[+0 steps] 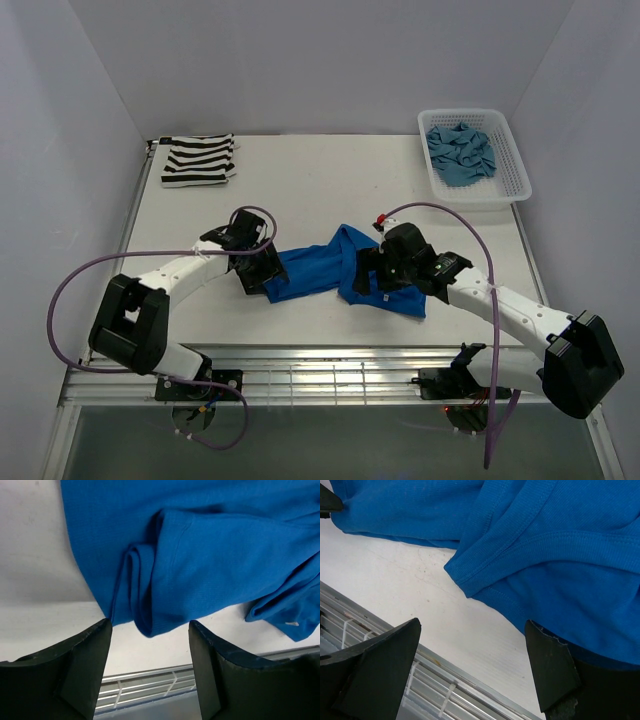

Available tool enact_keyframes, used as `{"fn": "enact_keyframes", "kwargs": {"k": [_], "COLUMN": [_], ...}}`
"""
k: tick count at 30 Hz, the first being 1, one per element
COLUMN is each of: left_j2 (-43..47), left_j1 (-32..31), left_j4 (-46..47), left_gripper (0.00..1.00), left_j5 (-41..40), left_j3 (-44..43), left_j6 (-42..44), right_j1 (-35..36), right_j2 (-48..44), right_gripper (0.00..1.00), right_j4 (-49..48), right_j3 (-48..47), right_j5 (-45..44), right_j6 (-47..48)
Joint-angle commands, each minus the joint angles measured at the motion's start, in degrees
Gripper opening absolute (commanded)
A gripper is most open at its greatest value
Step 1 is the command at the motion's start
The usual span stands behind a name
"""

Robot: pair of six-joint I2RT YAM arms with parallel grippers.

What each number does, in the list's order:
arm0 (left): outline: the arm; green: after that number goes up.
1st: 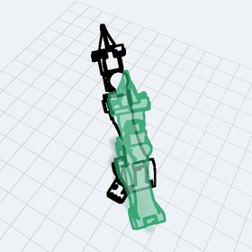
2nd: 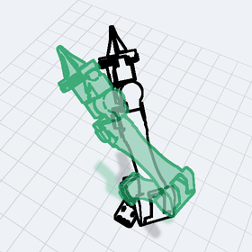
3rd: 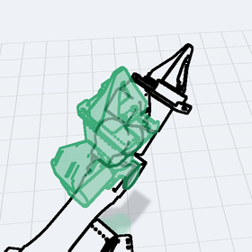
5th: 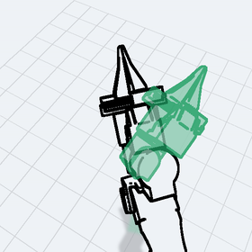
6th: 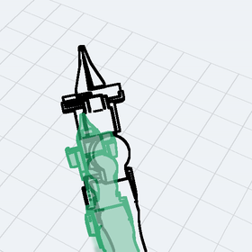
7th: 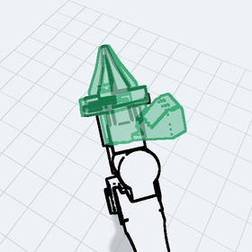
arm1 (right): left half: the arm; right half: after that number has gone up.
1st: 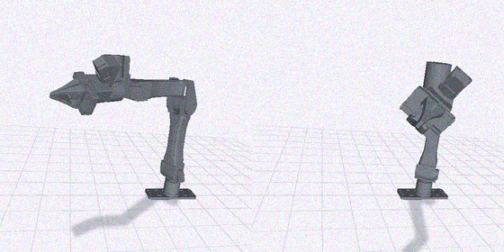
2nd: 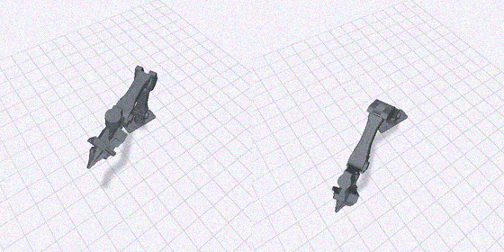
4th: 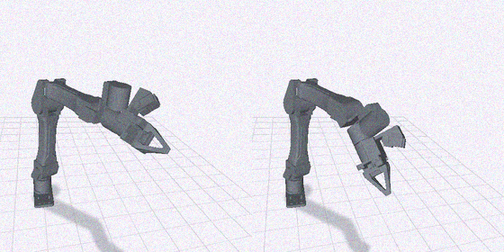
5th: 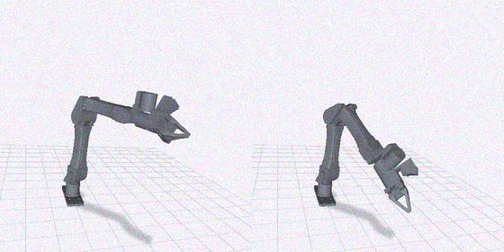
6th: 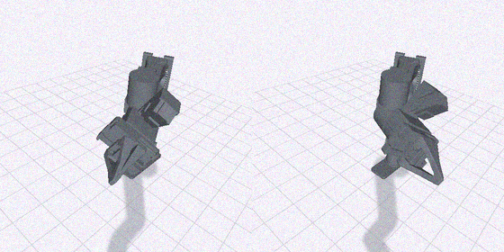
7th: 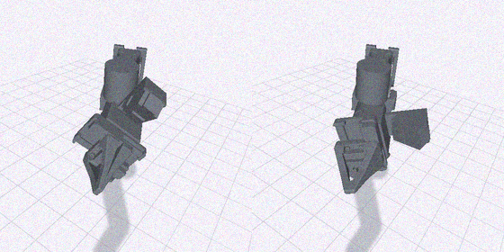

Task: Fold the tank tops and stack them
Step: Flatten the tank top out

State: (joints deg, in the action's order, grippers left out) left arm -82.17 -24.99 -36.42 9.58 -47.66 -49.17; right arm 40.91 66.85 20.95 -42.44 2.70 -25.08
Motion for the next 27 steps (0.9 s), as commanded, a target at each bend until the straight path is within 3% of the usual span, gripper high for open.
{"fn": "enact_keyframes", "kwargs": {"k": [1,5,16,27], "left_j2": [-0.4,-2.1,-6.7,-13.1], "left_j1": [-0.4,-0.5,-0.6,-0.6], "left_j4": [1.3,2.7,3.4,4.7], "left_gripper": [0.72,0.61,0.61,0.58], "left_j5": [-3.5,-2.3,-10.7,-12.7], "left_j3": [-3.6,-2.9,-8.1,-10.9], "left_j6": [0.0,0.7,2.1,4.0], "right_j1": [0.3,0.3,0.3,0.3], "right_j2": [0.3,0.8,1.2,2.8], "right_gripper": [0.90,0.90,0.90,0.90], "right_j4": [-2.0,-1.4,-1.5,-1.4], "right_j3": [-1.5,-1.3,-0.2,-1.0], "right_j5": [-1.9,-2.3,-2.2,-1.8], "right_j6": [-1.0,-1.0,-1.2,-0.8]}}
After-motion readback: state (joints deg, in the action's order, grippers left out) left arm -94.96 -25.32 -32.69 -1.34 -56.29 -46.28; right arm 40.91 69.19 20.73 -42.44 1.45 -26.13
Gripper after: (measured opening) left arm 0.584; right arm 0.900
